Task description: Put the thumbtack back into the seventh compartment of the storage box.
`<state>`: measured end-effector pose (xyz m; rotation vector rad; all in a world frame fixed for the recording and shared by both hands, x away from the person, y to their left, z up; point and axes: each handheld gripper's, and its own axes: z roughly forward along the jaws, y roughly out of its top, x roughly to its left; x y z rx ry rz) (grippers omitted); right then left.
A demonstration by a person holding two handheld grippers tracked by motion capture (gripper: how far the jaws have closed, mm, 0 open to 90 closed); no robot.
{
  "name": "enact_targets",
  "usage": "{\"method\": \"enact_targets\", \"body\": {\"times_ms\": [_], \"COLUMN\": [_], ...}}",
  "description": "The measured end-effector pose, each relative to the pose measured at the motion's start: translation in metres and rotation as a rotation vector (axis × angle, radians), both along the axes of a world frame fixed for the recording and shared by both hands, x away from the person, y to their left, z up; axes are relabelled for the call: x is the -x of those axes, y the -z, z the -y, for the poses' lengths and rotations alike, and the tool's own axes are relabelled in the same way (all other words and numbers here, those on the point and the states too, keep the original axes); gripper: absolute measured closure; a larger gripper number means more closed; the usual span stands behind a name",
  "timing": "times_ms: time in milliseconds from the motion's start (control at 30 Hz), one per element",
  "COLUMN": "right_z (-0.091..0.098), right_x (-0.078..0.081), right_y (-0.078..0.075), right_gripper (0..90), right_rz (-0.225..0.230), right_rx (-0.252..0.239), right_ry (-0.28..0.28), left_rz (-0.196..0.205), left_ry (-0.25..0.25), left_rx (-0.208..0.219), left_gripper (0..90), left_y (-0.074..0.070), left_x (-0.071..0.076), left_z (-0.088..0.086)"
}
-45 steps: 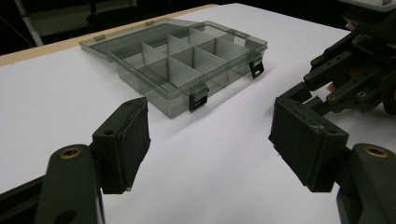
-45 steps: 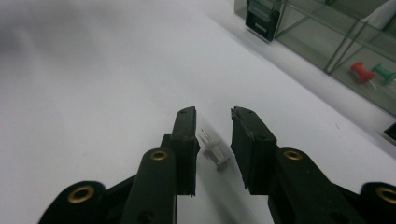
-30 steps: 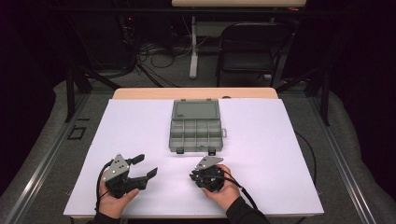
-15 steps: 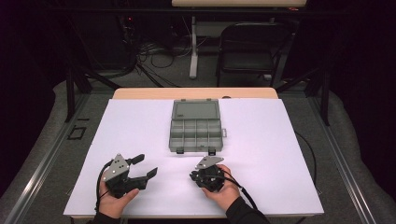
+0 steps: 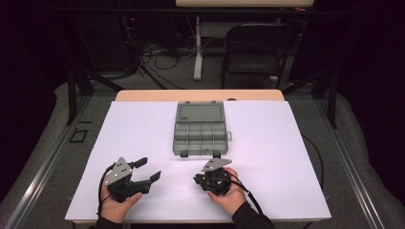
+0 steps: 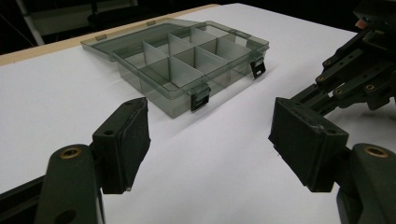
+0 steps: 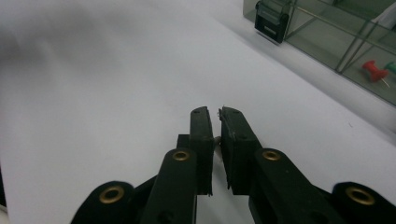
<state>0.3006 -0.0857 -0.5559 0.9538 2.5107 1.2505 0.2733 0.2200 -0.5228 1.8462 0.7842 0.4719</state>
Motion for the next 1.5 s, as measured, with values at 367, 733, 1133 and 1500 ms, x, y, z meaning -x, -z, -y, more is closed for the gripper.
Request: {"method": "enact_targets", "body": {"times_ms": [367,733,1133,1500], "right_z": [0.008,0.018,0.027,0.031], "right_x": [0.001,-0.003,-0.016,-0.029], "right_y": [-0.010,-0.021,-0.051,-0.073], "right_gripper": [83.5,83.6,83.5,83.5], "right_rz": [-0.001,0.015,0.039,0.030], "right_rx": [-0.042,-0.046,-0.049,-0.039], "right_ry": [0.019,0.046,0.068,0.081], "left_rz": [0.001,-0.001,0.004,0.005], "left_ry": [0.000,-0.006,-0.009,-0.008], "left_rx": [0.002,0.007,0.004,0.005], "left_gripper": [28.2,28.2,28.2,28.2], "left_y": [0.000,-0.001,-0.001,-0.001], "left_x": [0.000,0.001,0.001,0.001], "left_z": [-0.001,-0.002,-0.003,-0.003]}}
